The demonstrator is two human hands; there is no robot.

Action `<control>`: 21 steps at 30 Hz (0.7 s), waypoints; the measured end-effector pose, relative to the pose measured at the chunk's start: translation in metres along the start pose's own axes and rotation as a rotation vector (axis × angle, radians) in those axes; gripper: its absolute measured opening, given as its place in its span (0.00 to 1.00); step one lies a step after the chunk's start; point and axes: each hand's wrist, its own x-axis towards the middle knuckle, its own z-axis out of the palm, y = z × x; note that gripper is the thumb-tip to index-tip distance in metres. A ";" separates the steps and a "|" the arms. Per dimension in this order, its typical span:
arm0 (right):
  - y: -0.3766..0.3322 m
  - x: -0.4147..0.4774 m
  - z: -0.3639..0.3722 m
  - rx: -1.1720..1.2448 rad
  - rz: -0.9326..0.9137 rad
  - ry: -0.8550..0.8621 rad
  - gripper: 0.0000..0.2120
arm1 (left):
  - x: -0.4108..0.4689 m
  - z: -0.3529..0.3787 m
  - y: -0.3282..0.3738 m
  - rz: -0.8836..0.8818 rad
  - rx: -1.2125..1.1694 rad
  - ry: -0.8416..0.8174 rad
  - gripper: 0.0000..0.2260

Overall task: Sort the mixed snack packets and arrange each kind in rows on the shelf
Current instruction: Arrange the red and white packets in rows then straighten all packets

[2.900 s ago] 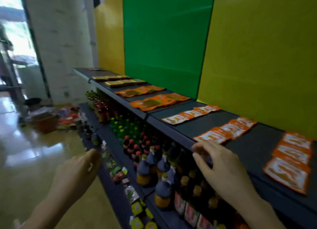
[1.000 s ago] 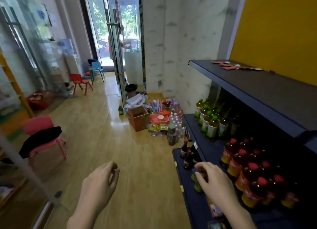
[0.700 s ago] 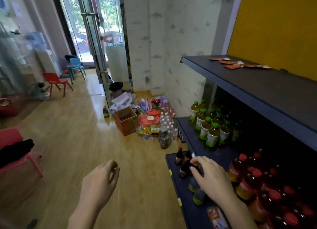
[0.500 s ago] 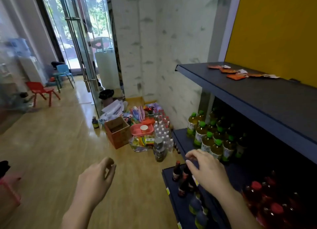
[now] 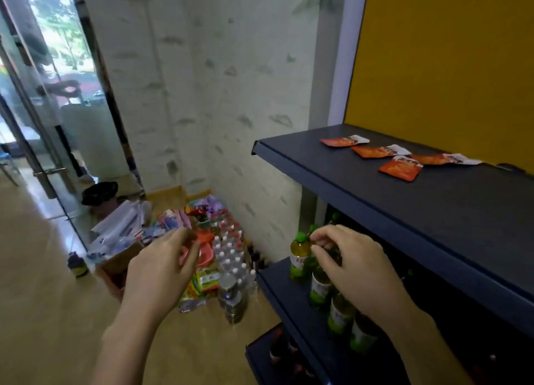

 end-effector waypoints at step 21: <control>0.070 0.170 -0.070 -0.280 0.965 0.207 0.15 | 0.314 0.137 0.174 0.666 -0.383 -0.385 0.16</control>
